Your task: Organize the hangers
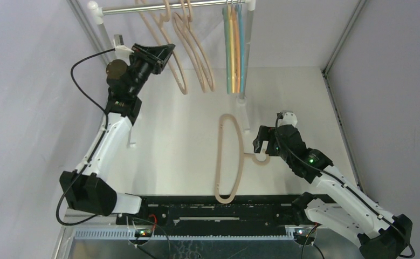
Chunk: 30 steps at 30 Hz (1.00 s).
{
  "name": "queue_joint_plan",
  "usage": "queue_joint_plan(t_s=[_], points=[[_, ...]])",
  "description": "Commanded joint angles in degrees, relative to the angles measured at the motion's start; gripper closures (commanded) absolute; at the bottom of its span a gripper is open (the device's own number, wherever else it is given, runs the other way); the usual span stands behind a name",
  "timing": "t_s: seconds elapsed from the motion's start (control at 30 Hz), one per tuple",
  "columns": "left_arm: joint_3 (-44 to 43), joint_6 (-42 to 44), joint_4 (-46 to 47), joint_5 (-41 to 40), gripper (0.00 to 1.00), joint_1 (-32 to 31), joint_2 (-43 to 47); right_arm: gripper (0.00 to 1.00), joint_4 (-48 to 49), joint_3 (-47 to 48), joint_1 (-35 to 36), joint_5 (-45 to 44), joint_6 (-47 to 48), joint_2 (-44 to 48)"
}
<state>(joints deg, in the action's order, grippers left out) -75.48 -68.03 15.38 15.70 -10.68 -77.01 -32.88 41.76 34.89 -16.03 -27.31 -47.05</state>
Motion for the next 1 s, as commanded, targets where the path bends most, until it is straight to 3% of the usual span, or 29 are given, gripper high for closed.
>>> queue_joint_plan(t_s=[0.0,0.13,0.5,0.67,0.97], points=[[-3.8,-3.2,5.5,0.2,1.00,0.6,-1.7,0.00,1.4,2.3,-0.4,-1.1,0.4,0.0],[-4.3,-4.3,5.4,-0.7,0.95,0.7,-2.9,0.00,1.2,2.3,-0.7,-1.2,0.6,-0.6],[-10.1,-6.8,-0.1,-2.9,0.94,0.9,-6.8,0.00,1.2,1.7,-1.1,-1.0,0.5,-1.1],[-10.0,-6.6,-3.7,-3.4,0.83,1.0,-8.1,0.00,1.2,1.7,-1.2,-1.1,0.7,-1.0],[-4.7,-6.1,-1.1,-2.2,0.72,0.9,-7.3,0.00,1.5,1.0,-1.5,-0.8,0.4,-1.1]])
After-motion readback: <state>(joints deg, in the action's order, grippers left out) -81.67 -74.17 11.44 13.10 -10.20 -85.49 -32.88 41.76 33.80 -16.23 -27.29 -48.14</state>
